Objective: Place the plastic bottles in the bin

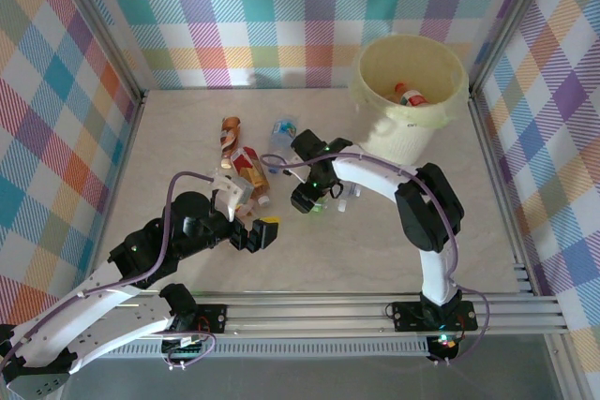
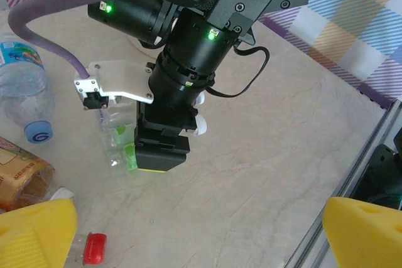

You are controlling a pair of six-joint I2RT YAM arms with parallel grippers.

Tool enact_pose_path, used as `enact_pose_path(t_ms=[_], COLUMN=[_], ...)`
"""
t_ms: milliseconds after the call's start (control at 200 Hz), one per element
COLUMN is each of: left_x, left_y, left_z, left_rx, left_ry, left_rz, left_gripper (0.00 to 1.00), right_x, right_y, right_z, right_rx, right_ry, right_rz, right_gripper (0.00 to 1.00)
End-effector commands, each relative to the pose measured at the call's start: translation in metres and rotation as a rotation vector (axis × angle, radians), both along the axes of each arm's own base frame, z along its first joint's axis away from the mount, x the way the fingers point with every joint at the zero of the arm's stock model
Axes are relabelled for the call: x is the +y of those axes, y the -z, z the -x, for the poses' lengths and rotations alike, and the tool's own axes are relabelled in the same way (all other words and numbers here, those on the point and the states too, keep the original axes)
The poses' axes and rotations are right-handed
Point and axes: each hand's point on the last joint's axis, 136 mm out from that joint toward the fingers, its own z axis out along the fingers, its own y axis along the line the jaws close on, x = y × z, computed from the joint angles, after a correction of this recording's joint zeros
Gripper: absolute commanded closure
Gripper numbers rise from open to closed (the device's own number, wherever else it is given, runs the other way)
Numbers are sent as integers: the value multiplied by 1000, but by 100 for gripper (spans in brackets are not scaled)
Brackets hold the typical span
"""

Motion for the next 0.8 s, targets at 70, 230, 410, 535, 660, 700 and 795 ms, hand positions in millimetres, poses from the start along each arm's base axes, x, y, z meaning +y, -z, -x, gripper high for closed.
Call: enact_pose_path(t_ms=[70, 230, 410, 535, 660, 700, 795], left_x=[-5, -6, -6, -5, -6, -6, -7], left_y=[-1, 0, -1, -1, 1, 0, -1], left_z=[1, 0, 0, 0, -1, -1, -1], left_rx=[6, 8, 7, 7, 10, 10, 7], left_ry=[11, 13, 9, 7, 7, 8, 8], left_rz=[27, 27, 27, 25, 22, 25, 33], left_gripper=[0, 0, 0, 0, 0, 0, 0], right_x=[4, 5, 7, 9, 12, 13, 17], right_y=[12, 23, 30, 30, 23, 20, 8], right_z=[4, 6, 8, 10, 12, 12, 13], right_rx=[15, 20, 24, 20, 17, 13, 1], right_ry=[-50, -65, -79, -86, -92, -91, -84], right_rz=[45, 72, 87, 84, 56, 43, 6], right_gripper=[21, 22, 27, 33, 37, 39, 41])
